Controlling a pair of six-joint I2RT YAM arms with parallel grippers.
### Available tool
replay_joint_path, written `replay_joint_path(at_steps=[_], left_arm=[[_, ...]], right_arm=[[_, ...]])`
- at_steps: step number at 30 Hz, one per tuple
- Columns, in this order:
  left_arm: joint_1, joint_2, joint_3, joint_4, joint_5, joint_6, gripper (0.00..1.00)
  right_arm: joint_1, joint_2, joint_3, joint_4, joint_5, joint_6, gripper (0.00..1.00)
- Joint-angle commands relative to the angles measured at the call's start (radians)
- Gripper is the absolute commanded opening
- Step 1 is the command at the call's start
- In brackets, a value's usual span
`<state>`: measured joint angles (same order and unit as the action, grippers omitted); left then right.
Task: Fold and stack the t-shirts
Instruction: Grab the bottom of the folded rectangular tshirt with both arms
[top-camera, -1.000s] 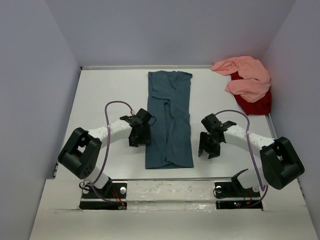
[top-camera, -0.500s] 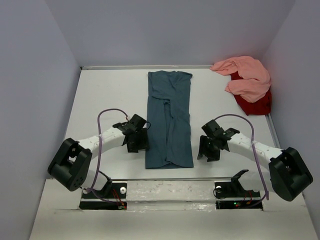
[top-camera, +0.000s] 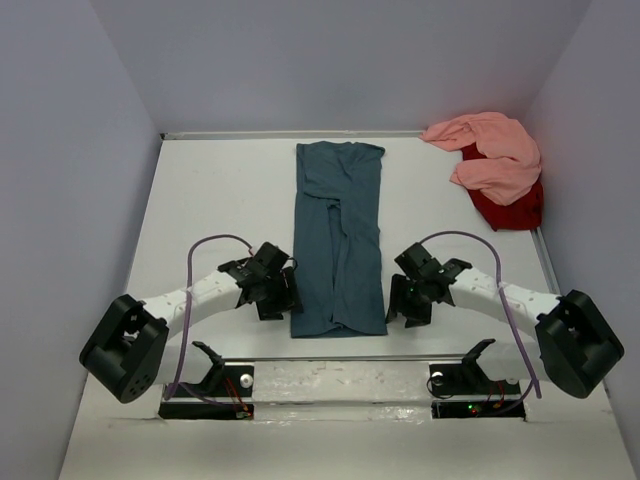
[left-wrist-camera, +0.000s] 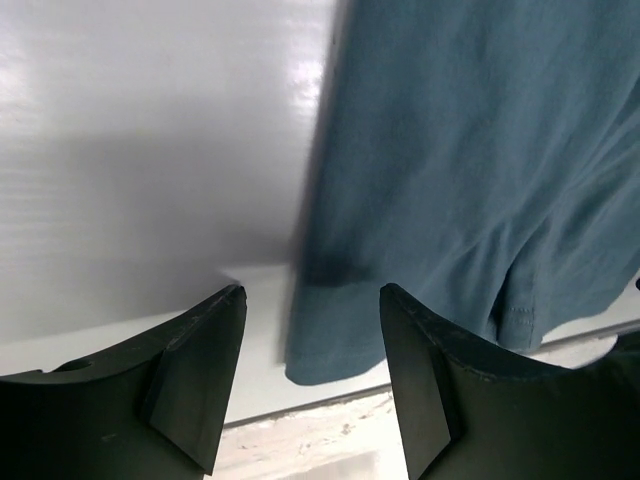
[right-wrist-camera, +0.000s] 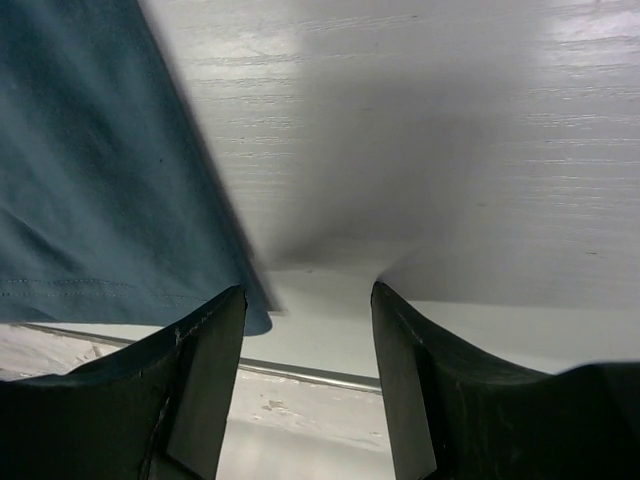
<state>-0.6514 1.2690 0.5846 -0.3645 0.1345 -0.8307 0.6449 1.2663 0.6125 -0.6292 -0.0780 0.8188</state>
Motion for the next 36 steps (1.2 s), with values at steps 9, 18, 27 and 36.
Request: replay_joint_path(at_steps=[9,18,27,36], left_arm=[[-0.120,-0.013,-0.063,-0.044,0.034,-0.119,0.70],[-0.146,-0.010,-0.085,-0.028,0.054,-0.151,0.70],[-0.152,0.012,-0.074,-0.033,0.051,-0.143,0.70],[-0.152,0.016,-0.071,-0.033,0.048,-0.146,0.67]], right_arm=[[0.055,0.042,-0.016,0.074,-0.009,0.055,0.59],[0.082,0.079,-0.008,0.106,-0.017,0.080,0.58],[0.101,0.088,-0.010,0.109,-0.022,0.088,0.49],[0.110,0.087,-0.026,0.106,-0.046,0.097,0.35]])
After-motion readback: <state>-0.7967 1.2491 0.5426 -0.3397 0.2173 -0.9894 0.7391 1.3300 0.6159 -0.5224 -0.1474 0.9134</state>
